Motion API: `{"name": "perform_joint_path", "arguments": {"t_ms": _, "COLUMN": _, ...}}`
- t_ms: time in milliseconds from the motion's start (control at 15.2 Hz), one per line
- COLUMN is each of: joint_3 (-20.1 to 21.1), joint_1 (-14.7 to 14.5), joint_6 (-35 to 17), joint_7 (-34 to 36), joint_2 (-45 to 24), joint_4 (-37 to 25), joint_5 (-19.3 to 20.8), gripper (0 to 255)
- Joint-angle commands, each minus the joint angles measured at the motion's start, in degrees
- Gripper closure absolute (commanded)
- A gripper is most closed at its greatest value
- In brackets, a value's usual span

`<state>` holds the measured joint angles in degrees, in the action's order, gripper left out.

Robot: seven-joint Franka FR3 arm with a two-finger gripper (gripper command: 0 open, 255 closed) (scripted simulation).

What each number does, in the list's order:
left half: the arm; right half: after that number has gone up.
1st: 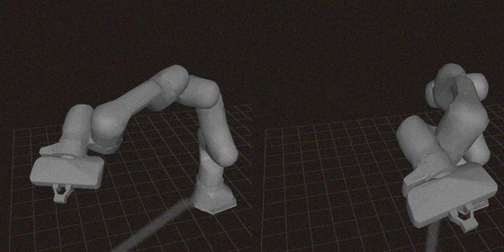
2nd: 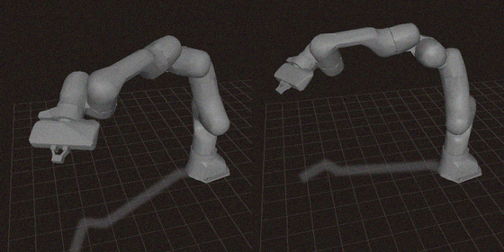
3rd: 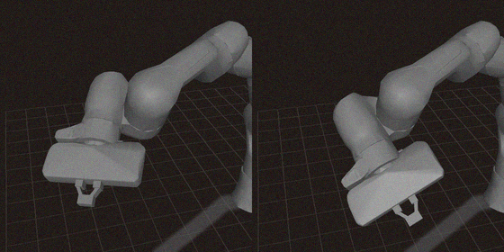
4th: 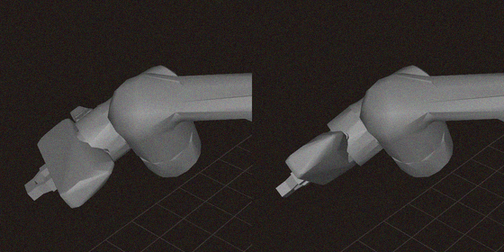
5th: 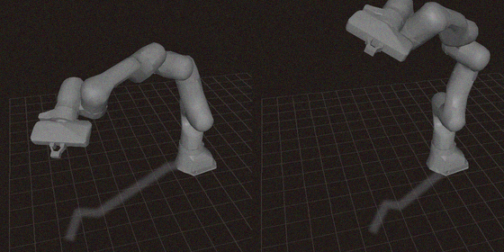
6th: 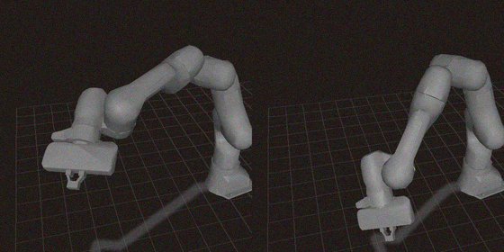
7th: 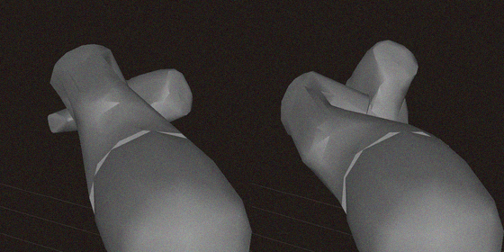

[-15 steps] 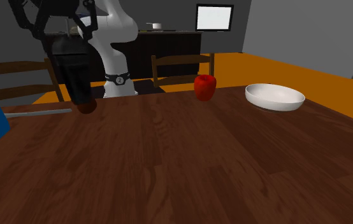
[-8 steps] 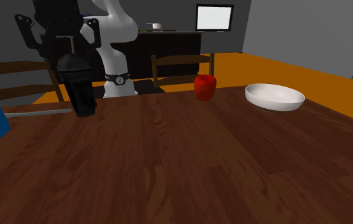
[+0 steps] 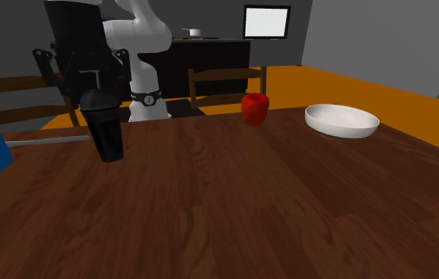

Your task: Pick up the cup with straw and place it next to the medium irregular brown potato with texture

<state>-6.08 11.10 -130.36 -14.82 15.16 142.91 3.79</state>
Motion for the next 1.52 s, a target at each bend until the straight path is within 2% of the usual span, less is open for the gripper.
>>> {"name": "perform_joint_path", "arguments": {"t_ms": 0, "joint_3": -0.2, "joint_1": 0.0, "joint_6": -2.3, "joint_7": -0.1, "joint_2": -1.3, "joint_4": 0.9, "joint_5": 0.0, "gripper": 255}}
{"name": "perform_joint_path", "arguments": {"t_ms": 528, "joint_3": -0.2, "joint_1": 0.0, "joint_6": -2.3, "joint_7": -0.1, "joint_2": -1.3, "joint_4": 0.9, "joint_5": 0.0, "gripper": 255}}
{"name": "perform_joint_path", "arguments": {"t_ms": 594, "joint_3": -0.2, "joint_1": 0.0, "joint_6": -2.3, "joint_7": -0.1, "joint_2": -1.3, "joint_4": 0.9, "joint_5": 0.0, "gripper": 0}}
{"name": "perform_joint_path", "arguments": {"t_ms": 924, "joint_3": -0.2, "joint_1": 0.0, "joint_6": -2.3, "joint_7": -0.1, "joint_2": -1.3, "joint_4": 0.9, "joint_5": 0.0, "gripper": 0}}
{"name": "perform_joint_path", "arguments": {"t_ms": 1188, "joint_3": 0.2, "joint_1": 0.0, "joint_6": 5.8, "joint_7": 0.0, "joint_2": 3.0, "joint_4": -2.8, "joint_5": 0.0, "gripper": 0}}
{"name": "perform_joint_path", "arguments": {"t_ms": 1452, "joint_3": 0.2, "joint_1": 0.0, "joint_6": 5.8, "joint_7": 0.0, "joint_2": 3.0, "joint_4": -2.8, "joint_5": 0.0, "gripper": 0}}
